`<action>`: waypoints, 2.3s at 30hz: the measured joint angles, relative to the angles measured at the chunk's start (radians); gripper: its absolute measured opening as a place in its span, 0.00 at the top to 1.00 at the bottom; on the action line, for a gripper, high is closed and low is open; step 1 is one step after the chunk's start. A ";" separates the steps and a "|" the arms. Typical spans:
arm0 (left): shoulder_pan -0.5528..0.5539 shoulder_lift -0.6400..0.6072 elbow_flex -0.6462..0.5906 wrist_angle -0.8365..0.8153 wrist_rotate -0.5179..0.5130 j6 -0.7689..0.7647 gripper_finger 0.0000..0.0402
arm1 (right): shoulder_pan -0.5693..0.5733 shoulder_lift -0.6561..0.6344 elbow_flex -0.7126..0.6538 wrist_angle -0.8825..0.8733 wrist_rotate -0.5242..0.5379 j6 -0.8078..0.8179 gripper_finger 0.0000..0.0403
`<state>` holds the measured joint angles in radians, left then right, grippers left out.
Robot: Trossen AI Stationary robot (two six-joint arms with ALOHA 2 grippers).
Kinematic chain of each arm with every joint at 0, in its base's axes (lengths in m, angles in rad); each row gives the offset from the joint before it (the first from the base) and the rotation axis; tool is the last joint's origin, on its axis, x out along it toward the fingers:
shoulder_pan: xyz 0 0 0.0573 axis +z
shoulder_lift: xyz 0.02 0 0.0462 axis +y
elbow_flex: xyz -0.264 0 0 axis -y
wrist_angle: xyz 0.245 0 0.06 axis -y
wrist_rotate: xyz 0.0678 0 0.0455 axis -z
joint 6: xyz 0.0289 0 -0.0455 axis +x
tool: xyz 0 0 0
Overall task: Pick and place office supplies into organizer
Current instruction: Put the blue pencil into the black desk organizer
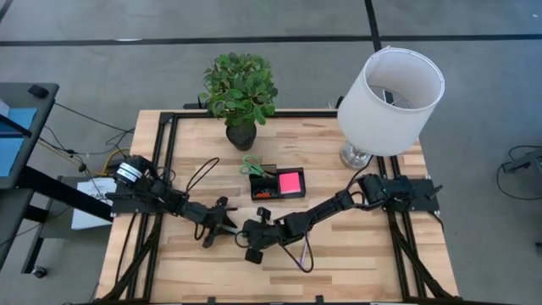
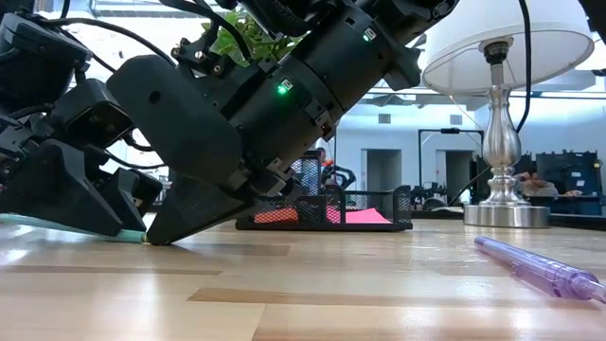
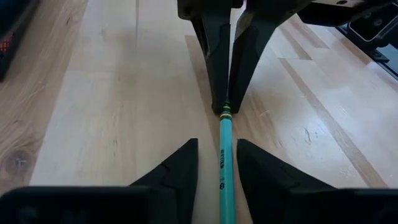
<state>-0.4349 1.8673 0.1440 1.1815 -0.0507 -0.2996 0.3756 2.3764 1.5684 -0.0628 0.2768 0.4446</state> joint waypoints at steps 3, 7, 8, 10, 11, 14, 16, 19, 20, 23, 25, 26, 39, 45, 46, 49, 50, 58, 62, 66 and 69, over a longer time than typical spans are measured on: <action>-0.001 -0.001 0.009 0.001 0.006 0.000 0.68 | -0.003 0.000 -0.001 0.000 -0.002 0.001 0.99; -0.003 -0.006 0.019 -0.036 0.011 0.000 0.59 | -0.004 0.000 -0.001 0.002 0.009 0.049 0.98; -0.004 -0.007 0.021 -0.046 0.012 0.003 0.58 | -0.004 0.000 -0.002 0.004 0.010 0.051 0.99; -0.004 -0.007 0.023 -0.055 0.014 0.028 0.55 | -0.003 0.000 -0.002 0.008 0.014 0.053 0.99; -0.004 -0.007 0.023 -0.059 0.010 0.039 0.55 | -0.002 0.000 -0.002 0.008 0.020 0.053 0.99; -0.005 -0.007 0.023 -0.060 0.001 0.046 0.56 | 0.005 0.002 -0.002 0.011 0.056 0.060 0.99; -0.006 -0.007 0.023 -0.061 -0.001 0.046 0.58 | 0.011 0.005 -0.002 0.016 0.101 0.085 1.00; -0.006 -0.007 0.024 -0.066 -0.011 0.045 0.63 | 0.022 0.007 -0.002 0.017 0.152 0.090 1.00; -0.006 -0.007 0.024 -0.067 -0.015 0.045 0.65 | 0.027 0.007 -0.002 0.017 0.165 0.090 1.00; -0.005 -0.007 0.024 -0.068 -0.021 0.046 0.71 | 0.033 0.007 -0.003 0.016 0.181 0.099 1.00; -0.005 -0.007 0.024 -0.070 -0.023 0.044 0.75 | 0.039 0.008 -0.003 0.016 0.207 0.123 1.00; -0.004 -0.007 0.024 -0.070 -0.023 0.038 0.76 | 0.045 0.013 -0.003 0.016 0.222 0.135 1.00; -0.004 -0.007 0.012 -0.063 -0.016 0.023 0.83 | 0.105 0.014 -0.045 0.008 0.425 0.305 1.00; -0.004 -0.007 0.012 -0.063 -0.015 0.023 0.83 | 0.123 0.017 -0.048 0.016 0.497 0.317 1.00; -0.004 -0.007 0.012 -0.063 -0.015 0.023 0.83 | 0.126 0.018 -0.049 0.027 0.509 0.317 1.00; 0.003 -0.007 0.012 -0.062 -0.010 0.022 0.83 | 0.129 0.020 -0.050 0.050 0.543 0.318 1.00; 0.006 -0.007 0.012 -0.061 -0.007 0.018 0.83 | 0.129 0.021 -0.050 0.054 0.551 0.318 1.00; 0.022 -0.007 0.016 -0.064 0.001 0.008 0.83 | 0.129 0.022 -0.051 0.061 0.612 0.319 1.00; 0.022 -0.007 0.017 -0.066 -0.001 -0.010 0.89 | 0.129 0.023 -0.051 0.061 0.668 0.373 0.99; 0.022 -0.008 0.020 -0.068 -0.003 -0.025 0.97 | 0.122 0.027 -0.053 0.067 0.693 0.378 0.99; 0.022 -0.008 0.024 -0.073 -0.008 -0.029 0.96 | 0.125 0.025 -0.052 0.076 0.694 0.377 0.99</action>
<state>-0.4129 1.8591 0.1682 1.1081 -0.0584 -0.3283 0.5001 2.4012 1.5162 0.0128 0.9703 0.8219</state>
